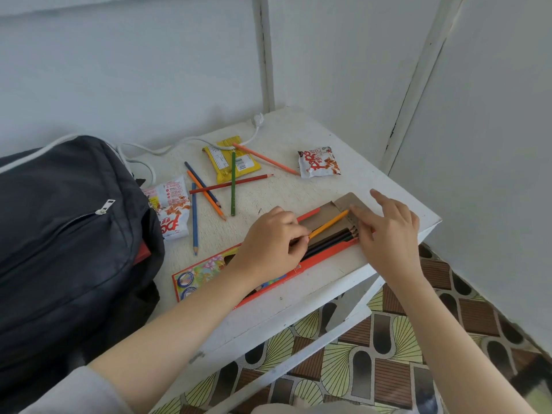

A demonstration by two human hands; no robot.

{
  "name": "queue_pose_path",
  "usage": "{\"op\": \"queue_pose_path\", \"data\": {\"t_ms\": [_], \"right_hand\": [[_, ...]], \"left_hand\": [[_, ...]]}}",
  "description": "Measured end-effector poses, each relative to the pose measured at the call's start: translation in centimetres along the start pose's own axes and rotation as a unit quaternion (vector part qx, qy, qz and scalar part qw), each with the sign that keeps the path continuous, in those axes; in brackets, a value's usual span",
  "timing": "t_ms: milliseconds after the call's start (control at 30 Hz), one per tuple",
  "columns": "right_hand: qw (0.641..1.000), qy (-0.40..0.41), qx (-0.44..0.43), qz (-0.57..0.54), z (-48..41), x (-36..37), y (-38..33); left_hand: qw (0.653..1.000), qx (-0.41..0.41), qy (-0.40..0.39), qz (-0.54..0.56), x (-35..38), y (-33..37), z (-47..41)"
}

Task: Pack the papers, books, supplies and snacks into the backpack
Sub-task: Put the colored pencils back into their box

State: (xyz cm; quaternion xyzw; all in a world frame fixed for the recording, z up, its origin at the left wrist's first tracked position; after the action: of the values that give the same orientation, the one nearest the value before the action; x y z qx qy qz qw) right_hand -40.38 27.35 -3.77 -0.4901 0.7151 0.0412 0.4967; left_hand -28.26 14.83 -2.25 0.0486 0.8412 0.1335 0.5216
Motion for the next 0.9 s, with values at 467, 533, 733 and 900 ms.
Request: {"op": "queue_pose_path", "data": {"t_ms": [467, 533, 733, 900], "right_hand": [[0.997, -0.005, -0.007, -0.079, -3.2, 0.1, -4.6], [0.998, -0.036, -0.019, -0.046, -4.9, 1.5, -5.9], [0.985, -0.160, -0.056, 0.040, -9.7, 8.3, -8.3], [0.960, -0.241, -0.104, 0.099, -11.1, 12.6, -10.0]], "left_hand": [[0.990, -0.121, 0.065, -0.036, -4.2, -5.9, -2.0], [0.984, -0.155, 0.059, -0.067, -5.2, -8.9, -2.9], [0.967, -0.213, -0.022, -0.136, -5.4, -14.8, -4.1], [0.973, -0.114, -0.123, -0.158, -3.6, -14.9, -4.8]]}}
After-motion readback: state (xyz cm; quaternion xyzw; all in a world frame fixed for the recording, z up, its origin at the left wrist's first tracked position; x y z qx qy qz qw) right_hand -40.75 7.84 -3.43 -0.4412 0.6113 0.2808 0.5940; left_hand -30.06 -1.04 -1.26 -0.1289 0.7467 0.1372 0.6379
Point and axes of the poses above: each hand's wrist, its own z-axis away from the middle knuckle, its own x-axis out of the palm, y = z × x, the point moved 9 cm from there along -z, towards the middle knuckle, and after that the axes turned 5 degrees about -z, right-handed, at the moved point
